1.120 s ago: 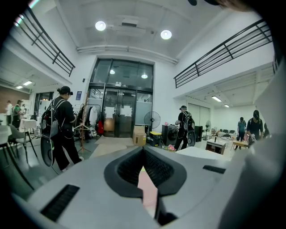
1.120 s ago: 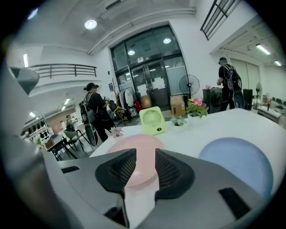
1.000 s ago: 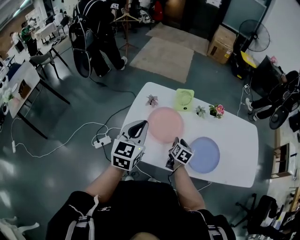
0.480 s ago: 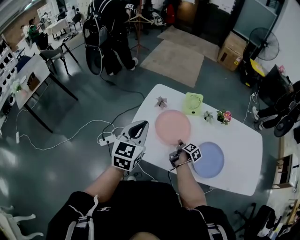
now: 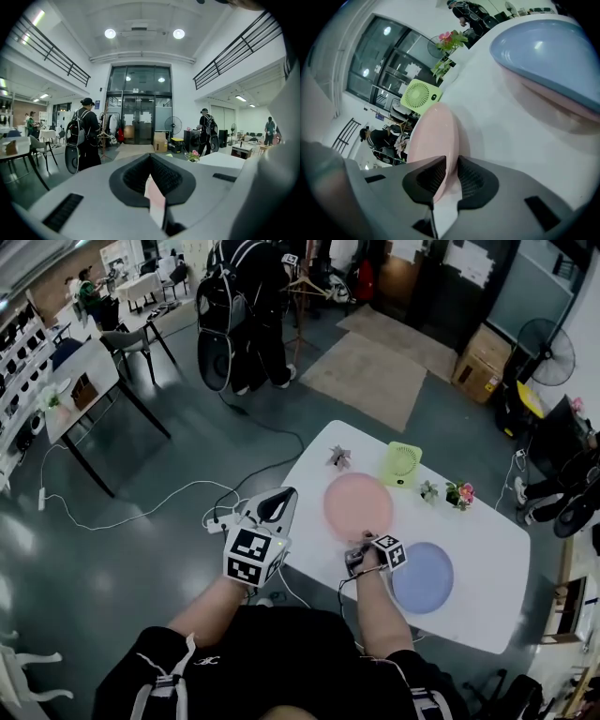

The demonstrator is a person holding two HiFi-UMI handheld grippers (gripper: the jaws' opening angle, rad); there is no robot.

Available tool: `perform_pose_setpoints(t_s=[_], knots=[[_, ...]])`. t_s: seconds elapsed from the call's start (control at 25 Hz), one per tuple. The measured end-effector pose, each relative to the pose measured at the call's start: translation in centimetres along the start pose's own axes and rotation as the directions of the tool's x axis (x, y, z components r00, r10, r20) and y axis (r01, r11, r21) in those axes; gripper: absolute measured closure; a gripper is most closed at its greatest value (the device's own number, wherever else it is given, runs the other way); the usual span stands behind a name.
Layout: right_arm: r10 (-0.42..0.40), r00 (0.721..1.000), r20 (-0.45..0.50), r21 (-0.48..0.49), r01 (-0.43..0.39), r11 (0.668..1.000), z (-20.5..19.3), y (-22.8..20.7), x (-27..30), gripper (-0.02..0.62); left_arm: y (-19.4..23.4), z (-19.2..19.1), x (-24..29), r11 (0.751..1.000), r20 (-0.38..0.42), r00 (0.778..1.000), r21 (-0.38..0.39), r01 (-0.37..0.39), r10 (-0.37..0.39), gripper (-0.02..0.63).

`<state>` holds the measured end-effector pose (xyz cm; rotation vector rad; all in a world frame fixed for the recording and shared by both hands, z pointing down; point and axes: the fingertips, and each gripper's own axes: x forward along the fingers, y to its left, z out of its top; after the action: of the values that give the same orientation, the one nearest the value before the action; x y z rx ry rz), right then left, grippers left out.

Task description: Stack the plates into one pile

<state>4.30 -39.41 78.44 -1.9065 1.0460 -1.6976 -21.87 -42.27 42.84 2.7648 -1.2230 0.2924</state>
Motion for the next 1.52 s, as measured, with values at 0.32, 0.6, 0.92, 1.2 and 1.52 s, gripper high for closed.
perform_pose_setpoints(t_s=[0.32, 0.6, 0.92, 1.2, 1.52], knots=[[-0.006, 1.0, 0.017, 0.051, 0.006, 0.999, 0.5, 0.5, -0.6, 0.538, 1.0, 0.2, -0.3, 1.0, 0.007, 1.0, -0.006, -0.009, 0.009, 0.594], [0.038, 0.999, 0.018, 0.003, -0.038, 0.999, 0.8, 2.7, -3.2, 0.531, -0.6, 0.6, 0.0, 0.999, 0.019, 0.999, -0.001, 0.036, -0.036, 0.594], [0.141, 0.988, 0.062, 0.022, -0.142, 0.99, 2.1, 4.9, -8.0, 0.526, -3.6, 0.6, 0.5, 0.994, 0.021, 0.994, 0.006, 0.108, -0.109, 0.594], [0.171, 0.97, 0.175, 0.085, -0.188, 0.978, 5.9, 2.6, -13.3, 0.525, -8.8, 0.5, 2.1, 0.975, 0.019, 0.975, 0.019, 0.221, -0.221, 0.594], [0.105, 0.937, 0.332, 0.184, -0.174, 0.968, 10.6, -4.4, -20.0, 0.52, -16.0, -0.1, 4.4, 0.924, -0.002, 0.925, 0.039, 0.38, -0.381, 0.594]])
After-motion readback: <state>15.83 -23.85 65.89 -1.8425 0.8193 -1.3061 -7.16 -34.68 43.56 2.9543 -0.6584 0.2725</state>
